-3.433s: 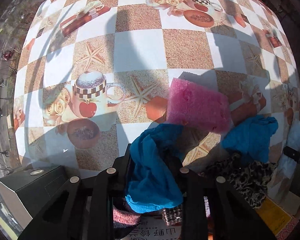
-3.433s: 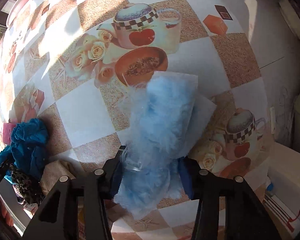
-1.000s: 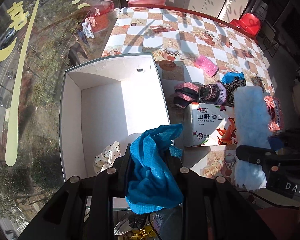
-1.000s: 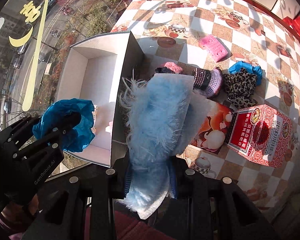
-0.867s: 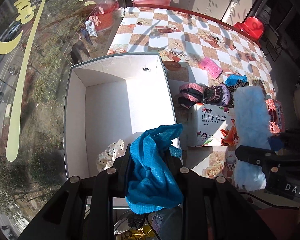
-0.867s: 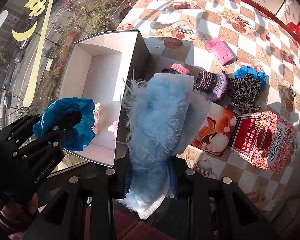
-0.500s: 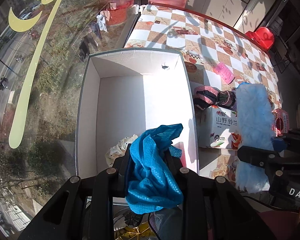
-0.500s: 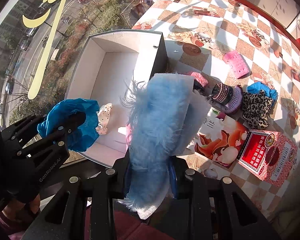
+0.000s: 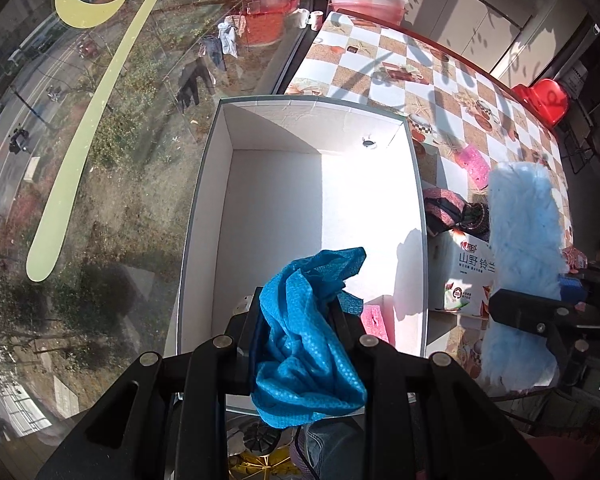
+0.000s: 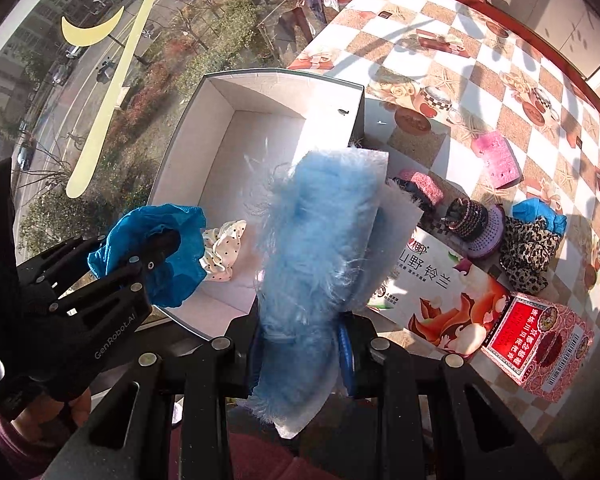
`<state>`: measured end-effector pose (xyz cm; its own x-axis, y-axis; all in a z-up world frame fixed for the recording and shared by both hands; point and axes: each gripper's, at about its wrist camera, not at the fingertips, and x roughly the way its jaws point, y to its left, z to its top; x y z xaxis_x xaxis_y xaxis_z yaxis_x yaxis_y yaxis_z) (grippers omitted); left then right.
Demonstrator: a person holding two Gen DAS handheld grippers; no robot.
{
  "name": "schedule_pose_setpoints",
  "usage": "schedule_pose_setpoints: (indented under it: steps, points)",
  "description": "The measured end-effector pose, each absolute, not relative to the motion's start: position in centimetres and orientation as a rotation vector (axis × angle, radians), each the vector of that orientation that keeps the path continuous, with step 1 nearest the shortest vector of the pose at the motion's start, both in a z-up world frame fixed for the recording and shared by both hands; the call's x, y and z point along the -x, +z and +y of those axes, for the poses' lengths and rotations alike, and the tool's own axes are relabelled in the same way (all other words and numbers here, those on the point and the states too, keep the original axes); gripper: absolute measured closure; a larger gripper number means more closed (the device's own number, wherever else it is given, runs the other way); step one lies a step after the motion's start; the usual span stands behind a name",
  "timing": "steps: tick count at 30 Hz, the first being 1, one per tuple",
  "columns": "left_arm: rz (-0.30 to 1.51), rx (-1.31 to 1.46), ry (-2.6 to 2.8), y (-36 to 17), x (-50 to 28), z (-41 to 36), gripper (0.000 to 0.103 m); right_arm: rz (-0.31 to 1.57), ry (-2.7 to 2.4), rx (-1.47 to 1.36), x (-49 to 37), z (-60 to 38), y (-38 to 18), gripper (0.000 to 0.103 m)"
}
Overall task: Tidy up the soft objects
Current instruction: 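Carry the blue cloth and fluffy blue duster with both tools over the box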
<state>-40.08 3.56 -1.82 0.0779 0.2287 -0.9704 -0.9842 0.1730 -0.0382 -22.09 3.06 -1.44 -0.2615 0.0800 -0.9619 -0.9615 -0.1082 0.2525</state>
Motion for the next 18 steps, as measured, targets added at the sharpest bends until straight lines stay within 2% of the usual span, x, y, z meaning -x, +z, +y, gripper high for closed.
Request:
schedule_pose_setpoints:
  steps: [18]
  points:
    - [1.096,0.974,1.164,-3.1,40.8,4.2,0.074,1.251,1.57,1.12,25.3,4.7,-1.7,0.072]
